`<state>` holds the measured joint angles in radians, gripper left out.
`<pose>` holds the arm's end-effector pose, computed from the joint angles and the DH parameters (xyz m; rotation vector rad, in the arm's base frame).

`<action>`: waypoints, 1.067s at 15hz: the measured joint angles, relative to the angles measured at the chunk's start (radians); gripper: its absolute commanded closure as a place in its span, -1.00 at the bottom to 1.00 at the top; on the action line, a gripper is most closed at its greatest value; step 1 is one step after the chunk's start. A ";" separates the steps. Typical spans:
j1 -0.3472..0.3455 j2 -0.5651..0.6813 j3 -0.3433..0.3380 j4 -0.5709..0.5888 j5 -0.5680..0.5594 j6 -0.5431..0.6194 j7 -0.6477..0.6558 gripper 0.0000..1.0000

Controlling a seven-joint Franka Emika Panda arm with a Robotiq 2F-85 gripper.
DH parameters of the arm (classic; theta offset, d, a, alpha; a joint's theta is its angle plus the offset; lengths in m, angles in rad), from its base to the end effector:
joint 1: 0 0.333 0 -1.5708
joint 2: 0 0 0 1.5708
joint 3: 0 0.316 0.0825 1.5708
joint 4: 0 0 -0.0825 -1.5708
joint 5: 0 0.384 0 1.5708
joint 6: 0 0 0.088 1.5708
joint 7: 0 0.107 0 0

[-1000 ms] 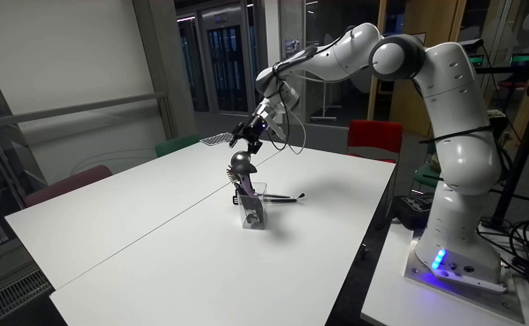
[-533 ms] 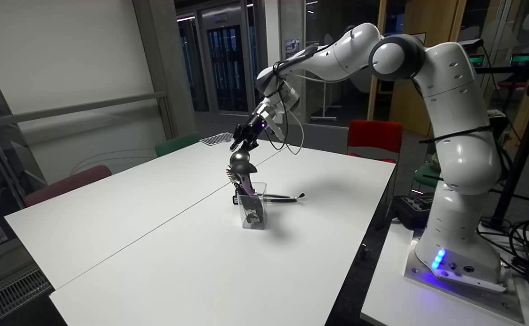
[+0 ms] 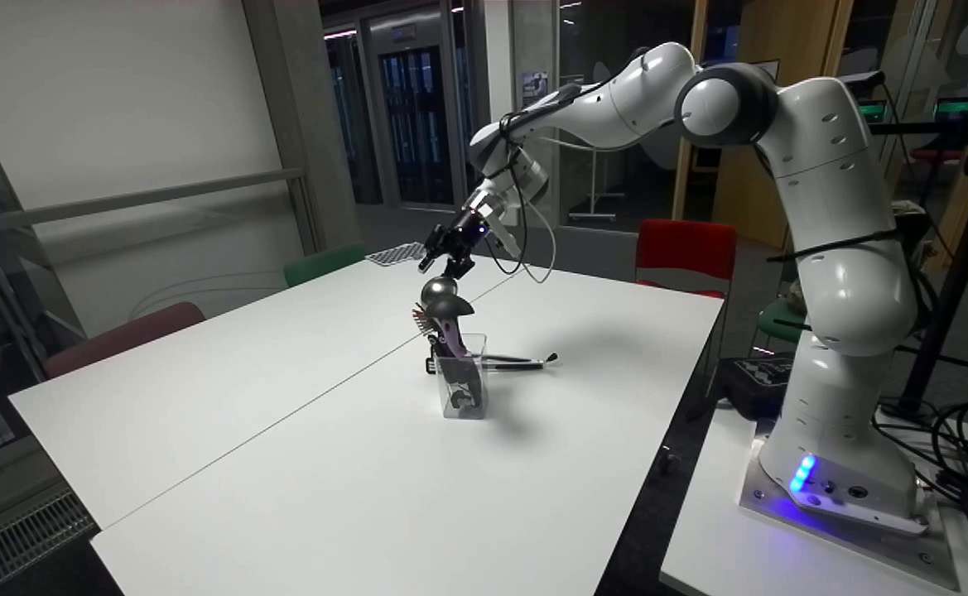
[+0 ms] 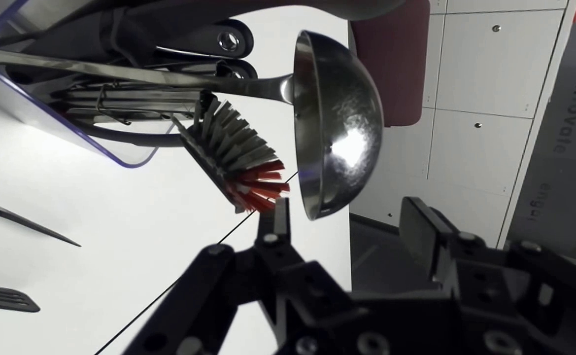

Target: Remove two utensils from the utensil holder

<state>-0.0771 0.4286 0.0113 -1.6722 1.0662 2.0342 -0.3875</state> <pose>0.6766 0.0040 0.3759 -2.2000 0.2523 -0.1800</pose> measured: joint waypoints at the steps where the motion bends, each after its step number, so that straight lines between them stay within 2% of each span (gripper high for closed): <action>1: 0.000 0.000 0.000 0.000 0.000 0.000 -0.001 -0.97; 16: 0.014 0.000 0.034 -0.005 -0.012 -0.070 -0.048 -1.00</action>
<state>-0.0635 0.4283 0.0455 -1.6773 1.0547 1.9640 -0.4355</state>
